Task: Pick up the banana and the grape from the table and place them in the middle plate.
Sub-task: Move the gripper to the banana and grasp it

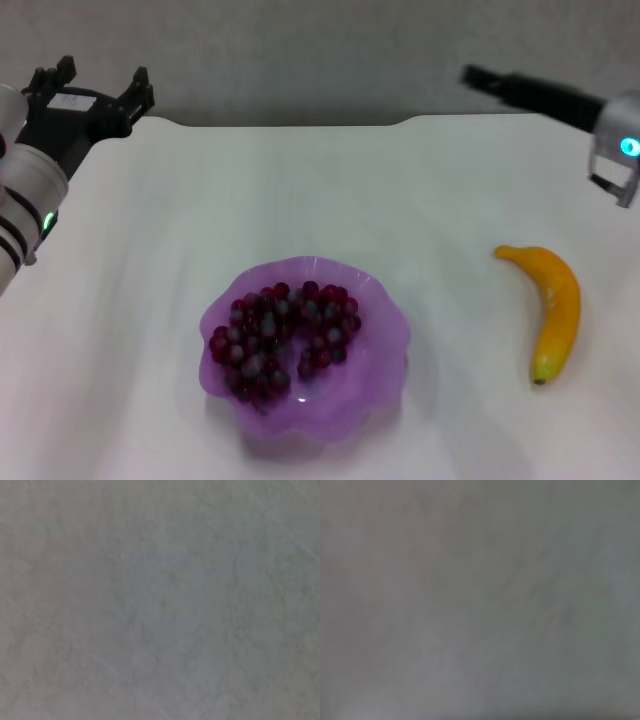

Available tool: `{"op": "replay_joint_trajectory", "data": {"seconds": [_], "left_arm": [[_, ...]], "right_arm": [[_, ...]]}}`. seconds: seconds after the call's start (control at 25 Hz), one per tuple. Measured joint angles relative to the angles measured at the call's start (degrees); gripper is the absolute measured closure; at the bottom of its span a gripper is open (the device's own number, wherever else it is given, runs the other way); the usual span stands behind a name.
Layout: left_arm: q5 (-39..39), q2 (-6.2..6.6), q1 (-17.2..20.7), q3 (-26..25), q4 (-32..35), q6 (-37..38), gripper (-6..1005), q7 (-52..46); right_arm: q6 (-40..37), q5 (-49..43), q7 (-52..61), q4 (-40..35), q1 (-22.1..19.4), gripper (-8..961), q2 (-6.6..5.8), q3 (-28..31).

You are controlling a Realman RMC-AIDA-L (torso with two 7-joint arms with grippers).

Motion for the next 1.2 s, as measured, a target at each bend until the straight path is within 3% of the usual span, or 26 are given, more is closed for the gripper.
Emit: {"op": "replay_joint_trajectory", "data": {"seconds": [0.04, 0.12, 0.16, 0.2, 0.28, 0.36, 0.52, 0.64, 0.72, 0.84, 0.92, 1.04, 1.12, 1.2], "left_arm": [[0.0, 0.00, 0.0, 0.0, -0.1, 0.0, 121, 0.0], [0.0, 0.04, 0.3, 0.0, -0.5, 0.0, 121, 0.0], [0.0, 0.07, 0.5, 0.0, -0.7, -0.1, 121, 0.0], [0.0, 0.10, 0.7, 0.0, -0.7, -0.1, 121, 0.0], [0.0, 0.17, 0.9, 0.0, -0.7, -0.1, 121, 0.0], [0.0, 0.18, 1.0, 0.0, -0.7, -0.1, 121, 0.0], [0.0, 0.19, 1.4, 0.0, -0.8, -0.1, 121, -0.2], [0.0, 0.26, 2.1, -0.1, -1.0, -0.1, 120, -0.2], [0.0, 0.39, 2.1, -0.1, -1.2, -0.1, 120, -0.2], [0.0, 0.42, 2.0, -0.1, -1.2, -0.1, 120, -0.2], [0.0, 0.45, 2.1, -0.1, -1.2, -0.1, 120, -0.2], [0.0, 0.48, 1.9, -0.1, -0.9, -0.1, 120, -0.2], [0.0, 0.47, 1.8, -0.1, -0.9, -0.1, 120, -0.2], [0.0, 0.38, 1.7, -0.1, -1.2, -0.2, 120, -0.2]], "right_arm": [[1.9, -4.7, 4.5, 2.9, 1.8, 122, 0.37, 0.7], [2.9, -13.7, 10.8, 6.4, 3.6, 122, 2.80, 2.6], [-1.4, -21.2, 12.6, 5.8, 3.5, 122, 5.65, 4.0], [-1.4, -21.2, 12.6, 5.8, 3.5, 122, 5.65, 4.0], [-9.7, -26.1, 12.3, 4.3, 3.7, 122, 7.33, 4.0], [-12.5, -27.2, 12.3, 6.9, 5.1, 122, 7.53, 3.1], [-16.9, -27.7, 12.6, 17.1, 11.3, 122, 8.11, 1.5], [-23.1, -28.6, 10.5, 23.9, 17.2, 122, 10.17, 1.0], [-26.2, -29.4, 9.1, 24.3, 18.4, 122, 11.07, 0.8], [-24.8, -29.7, 8.2, 17.9, 14.2, 122, 10.87, 0.7], [-24.7, -31.0, 7.1, 8.7, 7.5, 122, 10.32, 0.8], [-30.3, -35.6, 5.1, -14.2, -6.3, 122, 9.47, 0.9], [-32.9, -36.6, 3.3, -24.5, -10.7, 122, 9.62, 0.6], [-33.4, -35.1, 1.4, -30.5, -11.4, 123, 9.60, -0.3]]}}
